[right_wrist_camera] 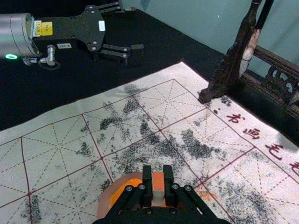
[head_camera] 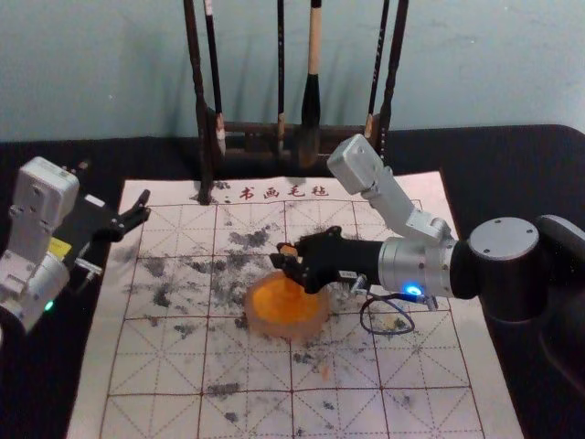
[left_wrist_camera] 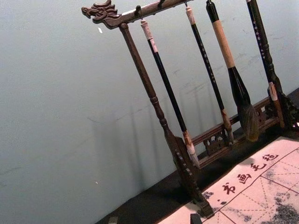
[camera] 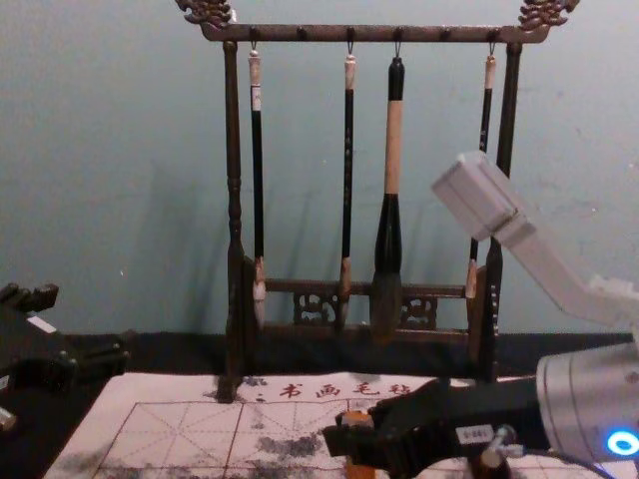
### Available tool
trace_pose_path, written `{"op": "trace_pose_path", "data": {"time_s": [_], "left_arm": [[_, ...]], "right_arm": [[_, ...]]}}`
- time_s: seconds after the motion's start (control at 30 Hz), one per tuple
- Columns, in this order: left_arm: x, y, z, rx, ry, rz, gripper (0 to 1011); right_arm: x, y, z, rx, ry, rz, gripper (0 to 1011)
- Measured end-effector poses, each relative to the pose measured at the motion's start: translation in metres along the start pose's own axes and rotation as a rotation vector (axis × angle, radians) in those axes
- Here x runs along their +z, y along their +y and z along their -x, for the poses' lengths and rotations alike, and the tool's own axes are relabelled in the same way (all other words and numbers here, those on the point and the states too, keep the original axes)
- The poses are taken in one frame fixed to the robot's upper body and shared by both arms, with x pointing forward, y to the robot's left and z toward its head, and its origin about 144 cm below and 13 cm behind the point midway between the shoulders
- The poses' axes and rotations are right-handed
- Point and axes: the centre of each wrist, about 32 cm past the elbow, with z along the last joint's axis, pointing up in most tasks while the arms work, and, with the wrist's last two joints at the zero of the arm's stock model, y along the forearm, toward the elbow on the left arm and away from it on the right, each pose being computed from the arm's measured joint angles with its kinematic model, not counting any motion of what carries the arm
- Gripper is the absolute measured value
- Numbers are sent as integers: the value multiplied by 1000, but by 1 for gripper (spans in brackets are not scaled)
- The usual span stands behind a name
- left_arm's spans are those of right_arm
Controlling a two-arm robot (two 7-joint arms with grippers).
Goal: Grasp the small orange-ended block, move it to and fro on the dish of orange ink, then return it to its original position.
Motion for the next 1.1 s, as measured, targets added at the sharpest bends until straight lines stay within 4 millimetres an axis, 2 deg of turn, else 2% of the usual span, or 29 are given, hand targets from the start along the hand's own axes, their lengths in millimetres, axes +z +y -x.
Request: {"op": "trace_pose_path", "data": {"time_s": [0.7, 1.1], "left_arm": [[0, 0, 0, 0, 0, 0, 1001], [0, 0, 0, 0, 0, 0, 1001]], "right_arm": [[-8, -17, 0, 1, 19, -10, 130], [-13, -18, 4, 14, 29, -12, 130]]}}
